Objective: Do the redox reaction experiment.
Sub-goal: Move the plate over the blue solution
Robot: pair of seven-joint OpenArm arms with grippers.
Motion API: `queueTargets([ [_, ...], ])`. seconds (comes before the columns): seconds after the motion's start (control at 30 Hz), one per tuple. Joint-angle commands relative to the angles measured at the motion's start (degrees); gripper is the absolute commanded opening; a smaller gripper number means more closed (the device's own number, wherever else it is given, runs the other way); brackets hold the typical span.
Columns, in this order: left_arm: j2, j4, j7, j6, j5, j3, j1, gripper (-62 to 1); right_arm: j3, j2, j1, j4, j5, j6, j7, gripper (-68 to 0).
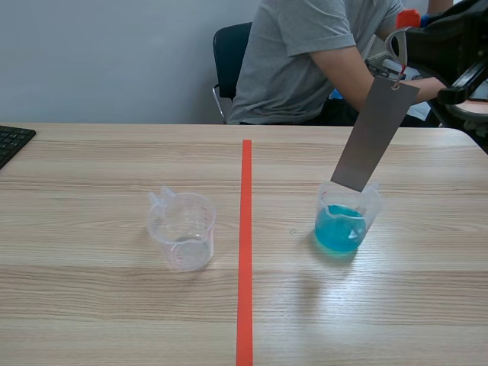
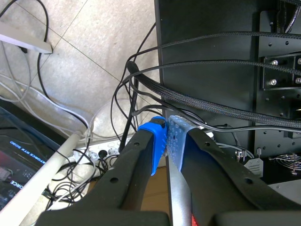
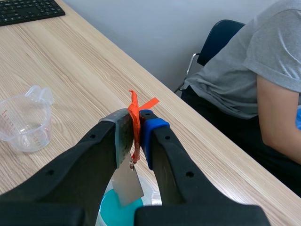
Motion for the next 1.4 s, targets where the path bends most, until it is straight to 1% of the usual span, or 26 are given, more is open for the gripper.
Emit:
queueTargets([
  [0.0,0.0,0.6,-0.4,-0.3,-0.3,-0.5,0.7,-56.7,0.2,0.6,1.3,0.5,0.8,0.0,1.0,-66.0],
  [0.07,-0.1,0.6,-0.4,-0.2,-0.3,-0.5,0.8,-56.7,0.2,0.6,1.3,0.5,0.8,0.0,1.0,-66.0],
  [0.2,-1.4,0.7,-0.6,2.1,-0.8,-0.9,0.9,-56.7,0.2,0.6,1.3,0.5,0.8,0.0,0.8,-66.0],
  [0.27,-2.8,1.0,-1.2,2.8,-2.3,-1.1,1.2,-56.7,0.2,0.6,1.3,0.5,0.8,0.0,0.8,-66.0],
  [0.33,-4.5,2.0,-2.3,2.8,-3.4,-1.6,2.3,-56.7,0.2,0.6,1.3,0.5,0.8,0.0,0.8,-66.0],
  [0.5,-8.4,6.2,-4.1,2.5,-8.2,-4.3,5.6,-56.7,0.2,0.6,1.3,0.5,0.8,0.0,0.8,-66.0],
  [0.73,-14.6,13.8,-5.0,2.5,-11.2,-8.5,9.2,-56.7,0.2,0.6,1.3,0.5,0.8,0.0,0.8,-66.0],
  [0.8,-16.8,16.1,-5.2,1.5,-12.0,-9.6,9.7,-56.7,0.2,0.6,1.3,0.5,0.8,0.0,0.8,-66.0],
  [0.87,-19.2,18.2,-5.4,-0.1,-12.1,-10.3,9.6,-56.7,0.2,0.6,1.3,0.5,0.8,0.0,0.8,-66.0],
  [0.97,-23.1,21.4,-7.3,-3.1,-12.3,-10.5,8.5,-56.7,0.2,0.6,1.3,0.5,0.8,0.0,0.6,-66.0],
  [1.03,-25.2,23.1,-7.7,-5.6,-12.4,-10.5,6.1,-56.7,0.2,0.6,1.3,0.5,0.8,0.0,0.6,-66.0],
  [1.13,-26.8,25.7,-7.8,-8.4,-12.4,-10.4,0.4,-56.7,0.2,0.6,1.3,0.5,0.8,0.0,0.6,-66.0],
  [1.23,-27.6,28.7,-7.8,-11.1,-12.4,-9.7,-5.2,-56.7,0.2,0.6,1.3,0.5,0.8,0.0,0.6,-66.0],
  [1.3,-28.0,30.4,-7.8,-11.9,-12.4,-7.5,-9.3,-56.7,0.2,0.6,1.3,0.5,0.8,0.0,0.6,-66.0],
  [1.37,-28.2,31.9,-7.5,-11.9,-12.4,-3.6,-14.3,-56.7,0.2,0.6,1.3,0.5,0.8,0.0,0.6,-66.0],
])
